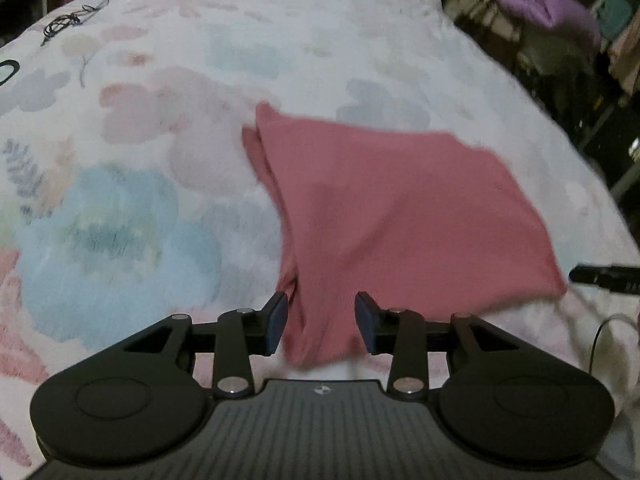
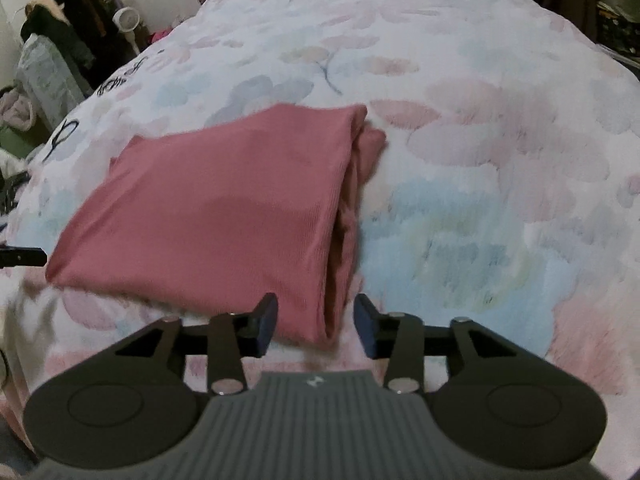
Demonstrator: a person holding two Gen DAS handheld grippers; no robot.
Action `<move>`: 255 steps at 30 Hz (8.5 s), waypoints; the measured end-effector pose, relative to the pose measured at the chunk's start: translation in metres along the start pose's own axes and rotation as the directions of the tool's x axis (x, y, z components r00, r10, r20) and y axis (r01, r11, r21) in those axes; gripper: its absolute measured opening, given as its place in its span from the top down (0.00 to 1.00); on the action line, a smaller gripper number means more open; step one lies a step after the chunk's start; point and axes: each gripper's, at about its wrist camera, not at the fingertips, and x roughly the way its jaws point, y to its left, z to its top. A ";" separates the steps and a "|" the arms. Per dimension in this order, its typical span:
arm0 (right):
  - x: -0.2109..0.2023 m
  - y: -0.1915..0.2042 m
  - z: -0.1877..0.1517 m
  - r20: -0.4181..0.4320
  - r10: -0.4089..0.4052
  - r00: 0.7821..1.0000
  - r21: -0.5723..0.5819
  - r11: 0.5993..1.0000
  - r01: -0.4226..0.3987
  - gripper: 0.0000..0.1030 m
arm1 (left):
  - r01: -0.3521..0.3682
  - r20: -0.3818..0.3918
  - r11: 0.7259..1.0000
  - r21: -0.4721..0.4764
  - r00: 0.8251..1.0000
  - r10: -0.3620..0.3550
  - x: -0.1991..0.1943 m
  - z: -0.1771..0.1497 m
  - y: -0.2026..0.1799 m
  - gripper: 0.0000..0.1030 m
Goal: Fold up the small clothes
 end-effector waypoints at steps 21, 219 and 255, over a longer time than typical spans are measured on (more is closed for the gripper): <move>0.095 -0.030 0.094 0.019 -0.001 1.000 0.253 0.967 -0.004 0.21 | -0.057 0.056 0.991 -0.124 0.996 0.065 0.098 0.093 0.017 0.54; 0.202 0.088 0.134 0.054 0.372 0.926 0.470 0.809 -0.353 0.34 | 0.264 0.134 0.836 -0.480 0.965 -0.228 0.138 0.077 0.107 0.51; -0.043 0.153 0.086 0.346 0.340 0.874 0.049 0.924 -0.379 0.77 | 0.208 0.508 0.974 -0.086 0.850 -0.137 -0.098 0.029 -0.045 0.80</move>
